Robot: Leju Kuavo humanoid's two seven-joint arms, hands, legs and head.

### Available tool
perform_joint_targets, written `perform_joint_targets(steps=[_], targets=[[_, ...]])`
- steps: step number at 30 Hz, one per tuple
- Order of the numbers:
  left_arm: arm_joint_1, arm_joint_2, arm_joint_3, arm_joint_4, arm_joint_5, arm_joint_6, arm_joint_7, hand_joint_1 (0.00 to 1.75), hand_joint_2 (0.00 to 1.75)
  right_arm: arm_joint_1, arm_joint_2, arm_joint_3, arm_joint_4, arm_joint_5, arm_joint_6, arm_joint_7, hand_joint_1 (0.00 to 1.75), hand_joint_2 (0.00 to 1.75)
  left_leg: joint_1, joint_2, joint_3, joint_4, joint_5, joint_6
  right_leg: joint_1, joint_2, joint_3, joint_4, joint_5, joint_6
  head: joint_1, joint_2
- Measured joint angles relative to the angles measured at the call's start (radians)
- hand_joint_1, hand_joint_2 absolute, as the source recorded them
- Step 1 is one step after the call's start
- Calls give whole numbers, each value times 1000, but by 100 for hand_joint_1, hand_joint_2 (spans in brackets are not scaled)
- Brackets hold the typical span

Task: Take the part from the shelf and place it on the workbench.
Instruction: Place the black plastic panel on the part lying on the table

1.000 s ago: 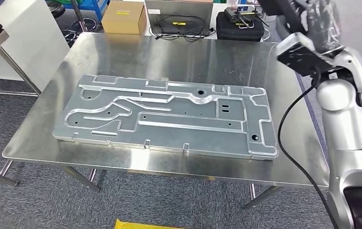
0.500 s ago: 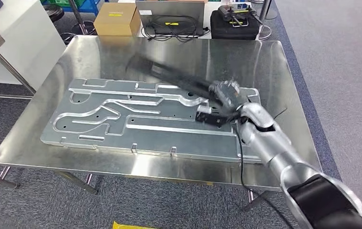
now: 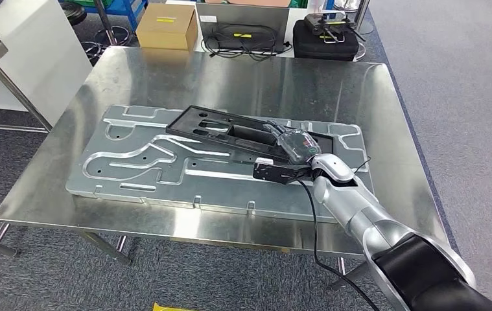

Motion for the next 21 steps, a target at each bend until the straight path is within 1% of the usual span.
perform_joint_targets(steps=[1, 2, 3, 4, 5, 6, 8, 9, 10, 11, 12, 13, 14, 15, 16, 18, 19, 20, 21], targets=[[0, 0, 3, 0, 2, 1, 4, 0, 0, -3, 1, 0, 1, -2, 0, 0, 0, 0, -1, -1, 0, 3, -1, -1, 0, 0, 17, -39, 29, -2, 0, 0], [0, -1, 6, 0, 2, 2, 7, 0, 0, -6, 2, 0, 1, -3, 0, 0, 0, 0, -1, -1, 0, 7, -4, -3, 1, 0, 49, -104, 66, -5, 0, 0], [0, -1, 8, 0, 3, 2, 8, 0, 0, -11, 3, 0, 1, -4, 0, 0, 0, 0, -3, -1, -1, 11, -6, -6, 3, -1, 81, -170, 92, -9, 0, 0], [0, -2, 9, 0, 2, 2, 10, 0, 0, -15, 5, 0, 1, -5, 0, 0, 0, 0, -5, -1, -3, 16, -8, -10, 6, -1, 104, -220, 109, -14, 0, 0], [-1, -2, 10, 0, 2, 2, 12, 0, 0, -18, 6, 0, 1, -5, 0, 1, 0, 0, -6, -1, -4, 18, -10, -14, 9, -1, 118, -249, 116, -18, 0, 0], [-1, -2, 10, 0, 1, 1, 16, 0, 0, -20, 7, 0, 1, -6, -1, 2, 0, 0, -6, -1, -5, 19, -9, -19, 11, -1, 120, -256, 115, -23, 0, 0], [-1, -2, 10, 0, -3, -4, 30, 0, 0, -22, 9, -1, 0, -6, -2, 9, 0, 0, -6, -2, -7, 20, -8, -28, 9, -3, 119, -262, 124, -33, 0, 0], [0, -2, 10, 0, -5, -7, 37, 0, 0, -24, 9, -1, -1, -7, -2, 13, 0, 0, -5, -2, -10, 31, -20, -34, 6, -4, 119, -266, 129, -39, 0, 0], [0, -1, 10, 0, -7, -11, 43, 0, 0, -27, 9, -2, -3, -7, -2, 17, 0, 0, -4, -2, -20, 58, -44, -40, 2, -6, 117, -270, 134, -45, 0, 0], [1, -1, 10, 0, -9, -15, 47, 0, 0, -29, 8, -2, -6, -6, -1, 21, 0, 0, -1, -1, -37, 107, -80, -46, 0, -7, 115, -272, 138, -48, 0, 0], [1, -1, 10, 0, -9, -18, 49, 0, 0, -31, 7, -3, -10, -6, -1, 23, 0, 0, 3, -1, -58, 172, -122, -52, -1, -7, 111, -272, 141, -50, 0, 0], [1, -1, 10, 0, -9, -21, 50, 0, 0, -31, 6, -4, -13, -6, 1, 24, 0, 0, 7, 0, -80, 238, -156, -57, -1, -7, 107, -272, 145, -50, 0, 0], [1, -1, 10, 0, -9, -23, 52, 0, 0, -32, 4, -4, -16, -5, 2, 25, 0, 0, 11, 0, -91, 284, -175, -61, -2, -7, 102, -272, 148, -49, 0, 0], [1, -1, 10, 0, -9, -24, 52, 0, 0, -32, 3, -5, -18, -5, 3, 25, 0, 0, 14, 0, -87, 295, -176, -64, -2, -8, 98, -271, 152, -47, 0, 0], [1, -1, 10, 0, -9, -25, 53, 0, 0, -32, 1, -6, -20, -5, 3, 26, 0, 0, 16, 0, -63, 265, -160, -65, -3, -8, 94, -270, 156, -44, 0, 0], [0, -1, 10, 0, -9, -25, 54, 0, 0, -34, -1, -9, -27, -4, 3, 27, 0, 0, 18, 0, 24, 122, -110, -63, -5, -7, 88, -270, 164, -36, 0, 0], [-1, -1, 10, 0, -9, -26, 54, 0, 0, -36, -3, -10, -31, -3, 2, 29, 0, 0, 16, -1, 59, 59, -92, -59, -5, -7, 85, -269, 168, -30, 0, 0], [-2, -1, 11, 0, -9, -27, 54, 0, 0, -39, -5, -11, -35, 0, 1, 32, 0, 0, 14, -1, 79, 20, -83, -54, -4, -6, 83, -270, 173, -23, 0, 0], [-2, -1, 11, 0, -8, -28, 54, 0, 0, -41, -6, -11, -38, 3, 0, 34, 0, 0, 11, -2, 82, 7, -81, -48, -4, -6, 81, -271, 178, -16, 0, 0]])
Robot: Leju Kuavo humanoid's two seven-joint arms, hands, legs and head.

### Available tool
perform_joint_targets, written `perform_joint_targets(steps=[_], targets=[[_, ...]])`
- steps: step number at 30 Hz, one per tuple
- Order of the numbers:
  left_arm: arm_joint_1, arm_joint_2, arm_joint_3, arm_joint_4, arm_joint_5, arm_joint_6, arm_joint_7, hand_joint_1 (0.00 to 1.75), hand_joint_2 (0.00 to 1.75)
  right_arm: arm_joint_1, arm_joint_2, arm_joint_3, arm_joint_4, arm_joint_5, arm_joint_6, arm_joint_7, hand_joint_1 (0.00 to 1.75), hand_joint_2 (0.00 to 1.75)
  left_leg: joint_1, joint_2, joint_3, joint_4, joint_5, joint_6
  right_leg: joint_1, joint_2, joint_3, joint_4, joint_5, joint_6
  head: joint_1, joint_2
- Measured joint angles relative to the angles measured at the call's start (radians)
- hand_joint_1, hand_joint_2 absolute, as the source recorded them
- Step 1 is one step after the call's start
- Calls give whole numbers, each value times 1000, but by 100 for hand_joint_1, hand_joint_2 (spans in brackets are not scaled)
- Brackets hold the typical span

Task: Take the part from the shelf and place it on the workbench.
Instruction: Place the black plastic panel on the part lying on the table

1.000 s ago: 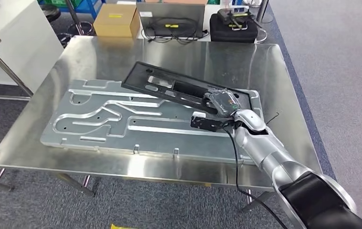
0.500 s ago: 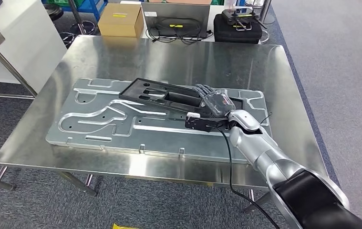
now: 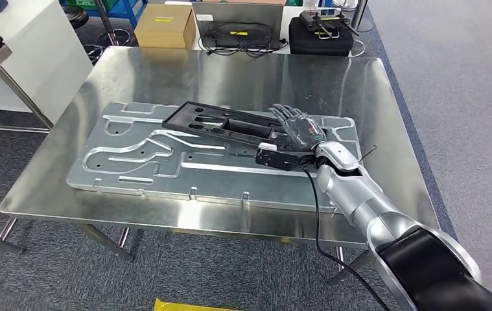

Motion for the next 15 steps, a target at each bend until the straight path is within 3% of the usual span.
perform_joint_targets(steps=[2, 3, 4, 7, 8, 9, 10, 12, 14, 15], targets=[[1, 0, 3, 0, 5, -2, 0, 0, 0, -10, -9, 0, -8, 12, 3, 5, 0, 0, -2, 0, -6, -1, 14, 16, -2, 1, -4, -3, 10, 15, 0, 0], [2, -1, 5, 0, 8, -3, 0, 0, 0, -21, -17, 0, -16, 20, 11, 7, 0, 0, -2, 2, -11, -4, 24, 25, -4, 1, -11, 4, 2, 21, 0, 0], [2, -2, 8, 0, 11, -4, 1, 0, 0, -38, -29, -1, -28, 28, 22, 10, 0, 0, -1, 4, -19, -8, 35, 35, -5, 1, -22, 24, -21, 26, 0, 0], [2, -3, 18, 0, 12, -11, 5, 0, 0, -108, -84, -7, -96, 51, 95, 25, 0, 0, -7, 6, -56, -8, 63, 53, -6, 2, -79, 194, -156, 31, 0, 0], [3, -3, 22, 0, 12, -13, 6, 0, 0, -135, -109, -10, -129, 56, 129, 32, 0, 0, -10, 6, -70, -5, 71, 54, -5, 2, -92, 253, -185, 32, 0, 0], [5, -4, 25, 0, 11, -15, 8, 0, 0, -162, -136, -13, -165, 59, 165, 38, 0, 0, -12, 5, -84, -1, 79, 54, -4, 2, -90, 285, -190, 32, 0, 0], [6, -4, 27, 0, 11, -16, 8, 0, 0, -192, -162, -15, -201, 62, 198, 43, 0, 0, -13, 5, -98, 4, 86, 54, -2, 2, -72, 282, -177, 30, 0, 0], [7, -5, 32, 0, 12, -18, 5, 0, 0, -259, -211, -17, -262, 64, 246, 49, 0, 0, -15, 3, -123, 14, 98, 51, 3, 2, 12, 179, -134, 23, 0, 0], [6, -7, 37, 0, 13, -18, 2, 0, 0, -310, -243, -20, -305, 64, 268, 51, 0, 0, -17, 2, -138, 19, 109, 44, 10, 2, 96, 54, -128, 11, 0, 0], [6, -8, 40, 0, 14, -18, 1, 0, 0, -323, -254, -22, -321, 64, 274, 51, 0, 0, -17, 2, -140, 19, 115, 40, 14, 2, 115, 20, -133, 6, 0, 0]])
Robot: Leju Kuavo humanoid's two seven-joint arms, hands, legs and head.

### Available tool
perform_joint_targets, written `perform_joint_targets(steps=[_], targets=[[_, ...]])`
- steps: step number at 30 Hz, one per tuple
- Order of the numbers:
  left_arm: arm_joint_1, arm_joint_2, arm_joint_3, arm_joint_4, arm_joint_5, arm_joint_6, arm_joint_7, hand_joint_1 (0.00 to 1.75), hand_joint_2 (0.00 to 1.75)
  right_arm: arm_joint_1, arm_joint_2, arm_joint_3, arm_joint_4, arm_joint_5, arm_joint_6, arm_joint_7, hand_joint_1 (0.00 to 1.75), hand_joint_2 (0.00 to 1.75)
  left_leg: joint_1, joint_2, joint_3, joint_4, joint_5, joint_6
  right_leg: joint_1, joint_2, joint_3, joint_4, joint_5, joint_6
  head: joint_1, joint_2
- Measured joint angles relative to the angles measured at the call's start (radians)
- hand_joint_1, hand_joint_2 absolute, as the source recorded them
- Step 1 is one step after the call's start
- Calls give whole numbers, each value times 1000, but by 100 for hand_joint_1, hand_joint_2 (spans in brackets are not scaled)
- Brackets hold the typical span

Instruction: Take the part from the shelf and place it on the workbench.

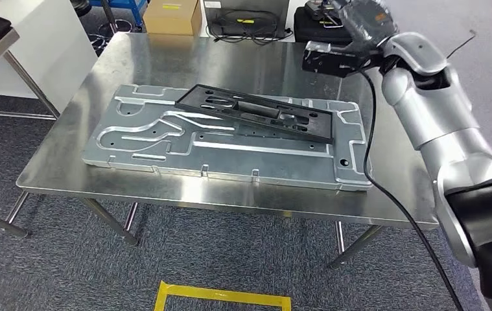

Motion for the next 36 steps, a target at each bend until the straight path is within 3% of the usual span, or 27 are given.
perform_joint_targets(steps=[3, 5, 7, 8, 9, 10, 12, 14, 15, 17, 19, 21, 23, 24, 26, 27, 28, 30, 31, 33, 34, 35, 36], targets=[[0, -3, 7, 0, 0, -2, -4, 0, 0, -11, -26, -1, -34, 0, 4, 7, 0, 0, -2, -1, -7, -2, 14, -15, -1, -4, -8, -20, 21, -17, 0, 0], [0, -3, 9, 0, -1, -7, -13, 0, 0, -19, -50, -1, -56, -10, 6, 16, 0, 0, 0, -1, -26, 44, -42, -28, -8, -10, -24, -25, 42, -29, 0, 0], [1, -3, 9, 0, -4, -13, -25, 0, 0, -29, -93, -2, -83, -37, 13, 20, 0, 0, 9, 0, -54, 158, -142, -39, -9, -16, -47, -24, 61, -35, 0, 0], [1, -3, 9, 0, -7, -16, -31, 0, 0, -29, -124, -4, -99, -52, 13, 24, 0, 0, 13, 0, -64, 220, -176, -44, -9, -19, -59, -23, 71, -34, 0, 0], [1, -3, 10, 0, -10, -19, -38, 0, 0, -21, -157, -7, -116, -62, 7, 32, 0, 0, 17, 0, -62, 264, -188, -47, -9, -21, -72, -23, 81, -31, 0, 0], [0, -3, 10, 0, -14, -21, -44, 0, 0, -2, -193, -12, -135, -69, -7, 44, 0, 0, 20, 1, -47, 278, -177, -49, -9, -24, -84, -22, 90, -28, 0, 0], [-2, -3, 10, 0, -18, -23, -53, 0, 0, 76, -278, -39, -185, -82, -59, 75, 0, 0, 23, 0, 33, 204, -129, -46, -10, -28, -103, -22, 107, -19, 0, 0], [-2, -3, 13, 0, -18, -24, -58, 0, 0, 231, -376, -110, -262, -111, -140, 105, 0, 0, 22, -6, 136, 67, -126, -38, -7, -37, -112, -22, 120, -7, 0, 0], [-2, -3, 15, 0, -18, -24, -58, 0, 0, 341, -420, -176, -312, -122, -179, 111, 0, 0, 21, -10, 167, 18, -138, -33, -5, -44, -111, -24, 127, 0, 0, 0], [3, -3, 23, 0, -18, -23, -50, 0, 0, 606, -470, -367, -418, -122, -243, 97, 0, 0, 20, -17, 184, -22, -146, -17, -1, -57, -102, -36, 142, 15, 0, 0], [7, -3, 33, 0, -20, -21, -37, 0, 0, 857, -452, -594, -509, -95, -295, 59, 0, 0, 20, -19, 175, -35, -125, 4, -6, -50, -104, -35, 131, 26, 0, 0], [9, -4, 40, 0, -25, -18, -25, 0, 0, 1048, -393, -803, -575, -65, -353, 10, 0, 0, 19, -18, 153, -45, -97, 22, -12, -24, -129, 31, 42, 31, 0, 0], [9, -4, 45, 0, -30, -16, -17, 0, 0, 1179, -319, -967, -621, -42, -391, -34, 0, 0, 13, -15, 121, -45, -72, 29, -14, -7, -157, 153, -57, 34, 0, 0], [9, -4, 48, 0, -33, -15, -14, 0, 0, 1226, -283, -1031, -638, -33, -400, -49, 0, 0, 9, -13, 104, -43, -61, 30, -15, -5, -161, 205, -70, 35, 0, 0], [10, -4, 54, 0, -41, -12, -3, 0, 0, 1281, -207, -1146, -661, -22, -417, -82, 0, 0, 5, -7, 68, -36, -39, 27, -16, -4, -130, 226, -30, 37, 0, 0], [10, -4, 56, 0, -44, -11, 3, 0, 0, 1295, -165, -1204, -666, -22, -433, -110, 0, 0, 4, -4, 50, -30, -30, 24, -17, -5, -90, 188, -1, 37, 0, 0], [8, -4, 58, 0, -49, -9, 7, 0, 0, 1302, -125, -1262, -665, -27, -455, -147, 0, 0, 3, -1, 35, -23, -22, 20, -17, -6, -35, 122, 6, 36, 0, 0], [6, -4, 59, 0, -58, -7, 9, 0, 0, 1302, -60, -1372, -632, -45, -497, -220, 0, 0, 0, 0, 19, -12, -8, 10, -14, -7, 59, -11, -20, 26, 0, 0], [5, -4, 60, 0, -63, -5, 6, 0, 0, 1297, -32, -1426, -599, -62, -514, -250, 0, 0, -2, 1, 17, -11, 0, 4, -11, -7, 81, -48, -35, 18, -1, 0], [6, -3, 61, 0, -72, -2, -2, 0, 0, 1280, 22, -1530, -512, -110, -536, -298, 0, 0, -1, 1, 15, -15, 16, -8, -9, -8, 78, -61, -25, 0, -2, 0], [6, -2, 62, 0, -75, 0, -8, 0, 0, 1270, 47, -1574, -461, -137, -544, -323, 0, 0, 1, 2, 10, -10, 6, -14, -10, -10, 67, -62, -13, -9, -2, 0], [7, -1, 63, 0, -77, 1, -12, 0, 0, 1260, 67, -1610, -409, -163, -544, -345, 0, 0, 2, 2, 1, 10, -25, -19, -12, -11, 55, -63, 1, -18, -2, 0], [7, 0, 63, 0, -79, 1, -17, 0, 0, 1252, 86, -1638, -354, -190, -533, -362, 0, 0, 4, 2, -9, 48, -76, -24, -14, -11, 38, -64, 15, -24, -3, 0]])
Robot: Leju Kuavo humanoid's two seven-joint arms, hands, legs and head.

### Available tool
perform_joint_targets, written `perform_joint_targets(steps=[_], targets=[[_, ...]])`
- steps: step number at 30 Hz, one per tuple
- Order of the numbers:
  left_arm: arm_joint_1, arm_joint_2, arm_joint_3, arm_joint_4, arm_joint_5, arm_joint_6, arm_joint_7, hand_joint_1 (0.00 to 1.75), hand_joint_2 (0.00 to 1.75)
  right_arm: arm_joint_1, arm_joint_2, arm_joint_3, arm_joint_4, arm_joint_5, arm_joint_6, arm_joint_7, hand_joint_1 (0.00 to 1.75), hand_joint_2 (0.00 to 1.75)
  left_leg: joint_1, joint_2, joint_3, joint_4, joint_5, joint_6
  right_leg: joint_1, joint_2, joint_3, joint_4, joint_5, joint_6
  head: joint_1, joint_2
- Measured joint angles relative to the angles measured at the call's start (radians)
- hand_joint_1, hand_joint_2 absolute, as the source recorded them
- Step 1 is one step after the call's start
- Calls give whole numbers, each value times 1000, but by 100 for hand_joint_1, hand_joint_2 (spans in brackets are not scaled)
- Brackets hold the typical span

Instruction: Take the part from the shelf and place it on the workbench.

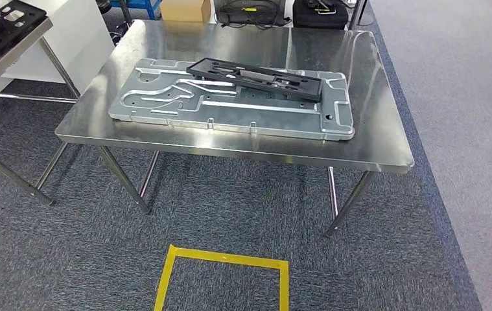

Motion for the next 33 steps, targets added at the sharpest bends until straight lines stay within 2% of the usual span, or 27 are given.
perform_joint_targets(steps=[2, 3, 4, 5, 6, 7, 8, 9, 10, 11, 13, 14, 15, 17, 18, 19, 20, 21, 22, 23, 25, 26, 28, 29, 30, 32, 33], targets=[[-2, 2, 0, 0, -6, 0, -9, 0, 0, -18, 28, -46, 125, -66, 55, -24, 0, 0, 3, 0, -18, 120, -114, -9, 0, 3, -35, 1, 29, -5, 0, 0], [-4, 3, 0, 0, -9, 0, -13, 0, 0, -28, 42, -66, 191, -97, 81, -35, 0, 0, 4, 0, -20, 179, -140, -12, 0, 4, -55, 2, 43, -4, 0, 0], [-7, 4, 0, 0, -12, 0, -15, 0, 0, -37, 55, -85, 254, -122, 98, -45, 0, 0, 5, 0, -11, 216, -137, -13, 0, 4, -74, 5, 57, -3, 0, 0], [-9, 5, 0, 0, -14, 0, -17, 0, 0, -46, 66, -101, 312, -139, 109, -52, 0, 0, 5, 0, 12, 223, -113, -13, 0, 4, -94, 7, 71, -1, 0, 0], [-11, 6, 0, 0, -15, 0, -17, 0, 0, -53, 75, -113, 360, -148, 119, -53, 0, 0, 5, 0, 49, 197, -83, -11, 0, 5, -112, 10, 83, 1, 0, 0], [-14, 7, 0, 0, -16, 0, -17, 0, 0, -61, 81, -121, 406, -153, 137, -44, 0, 0, 4, 0, 103, 139, -65, -5, 0, 5, -127, 13, 95, 3, 0, 0], [-17, 10, 0, 0, -17, 0, -17, 0, 0, -70, 84, -125, 457, -151, 159, -28, 0, 0, 2, -1, 172, 53, -66, 2, 2, 6, -139, 15, 107, 6, 0, 0], [-21, 11, 0, -1, -18, 0, -16, 0, 0, -77, 88, -127, 507, -144, 177, -6, 0, 0, 0, -1, 231, -31, -83, 8, 3, 5, -146, 16, 118, 11, 0, 0], [-24, 13, 0, -1, -18, 0, -14, 0, 0, -85, 93, -128, 560, -133, 194, 19, 0, 0, -2, -1, 272, -96, -101, 13, 4, 5, -151, 14, 131, 16, 0, 0], [-25, 14, 1, -1, -19, 1, -10, 0, 0, -93, 100, -127, 612, -118, 209, 48, 0, 0, -3, -1, 293, -135, -111, 17, 4, 5, -154, 10, 144, 22, 0, 0], [-25, 14, 3, -1, -19, 4, 2, 0, 0, -109, 120, -117, 714, -84, 248, 127, 0, 0, 0, 2, 279, -148, -93, 27, 3, 6, -160, 2, 156, 33, 0, 0], [-25, 14, 5, -1, -20, 6, 8, 0, 0, -115, 133, -110, 762, -68, 270, 171, 0, 0, 2, 5, 269, -151, -78, 34, 2, 7, -168, 15, 132, 36, 0, 0], [-25, 14, 7, 0, -20, 7, 13, 0, 0, -119, 148, -101, 804, -56, 287, 208, 0, 0, 4, 8, 255, -153, -62, 41, 1, 8, -181, 47, 88, 38, 0, 0], [-23, 14, 10, 0, -22, 9, 18, 0, 0, -126, 176, -89, 867, -44, 306, 249, 0, 0, 1, 11, 222, -147, -38, 47, -2, 8, -211, 169, -23, 41, 0, 0], [-22, 13, 10, 0, -24, 9, 19, 0, 0, -129, 186, -84, 890, -40, 314, 262, 0, 0, 0, 12, 204, -142, -27, 47, -2, 8, -222, 235, -54, 44, 0, 0], [-21, 13, 11, 0, -26, 9, 21, 0, 0, -132, 196, -79, 910, -33, 330, 284, 0, 0, -1, 13, 185, -136, -17, 46, -3, 8, -223, 283, -58, 46, 0, 0], [-21, 13, 12, 0, -28, 9, 23, 0, 0, -134, 205, -73, 927, -23, 352, 313, 0, 0, 0, 13, 164, -128, -6, 43, -3, 8, -210, 303, -40, 48, 0, 0], [-21, 13, 12, 0, -31, 10, 25, 0, 0, -136, 216, -65, 942, -9, 378, 345, 0, 0, 1, 13, 142, -119, 3, 39, -4, 8, -180, 288, -11, 49, 0, 0], [-20, 13, 13, 0, -33, 10, 28, 0, 0, -138, 229, -55, 955, 10, 404, 376, 0, 0, 2, 13, 123, -109, 10, 34, -4, 8, -132, 240, 12, 48, 0, 0], [-20, 13, 14, -1, -35, 11, 31, 0, 0, -141, 244, -41, 964, 33, 425, 401, 0, 0, 2, 13, 105, -99, 15, 29, -3, 8, -77, 170, 17, 45, 0, 0], [-21, 12, 15, -1, -44, 13, 35, 0, 0, -146, 279, -6, 981, 78, 454, 441, 0, 0, 1, 16, 82, -83, 27, 17, 2, 10, 5, 45, -10, 35, 0, 0], [-22, 12, 15, -1, -48, 14, 37, 0, 0, -147, 297, 13, 988, 95, 460, 458, 0, 0, 1, 17, 74, -80, 35, 10, 6, 11, 18, 14, -23, 29, 0, 0], [-22, 12, 15, 0, -54, 15, 39, 0, 0, -148, 327, 42, 1002, 111, 462, 482, 0, 0, 3, 17, 65, -77, 43, -2, 5, 10, 10, 2, -17, 15, 0, 0], [-22, 12, 15, 0, -55, 15, 40, 0, 0, -148, 340, 52, 1007, 115, 461, 488, 0, 0, 4, 15, 58, -65, 28, -8, 3, 8, 3, 1, -8, 5, 0, 0], [-20, 12, 15, 0, -55, 16, 40, 0, 0, -148, 349, 60, 1011, 116, 461, 491, 0, 0, 6, 13, 47, -34, -6, -14, 1, 6, -5, -1, 1, -3, 0, 0], [-18, 12, 15, 0, -57, 16, 42, 0, 0, -150, 362, 72, 1015, 120, 462, 496, 0, 0, 10, 12, 16, 83, -104, -23, 2, 4, -25, -1, 20, -13, 0, 0], [-18, 12, 15, 0, -59, 16, 42, 0, 0, -151, 366, 78, 1016, 124, 466, 502, 0, 0, 12, 12, 3, 149, -140, -26, 3, 3, -38, 0, 30, -14, 0, 0]])
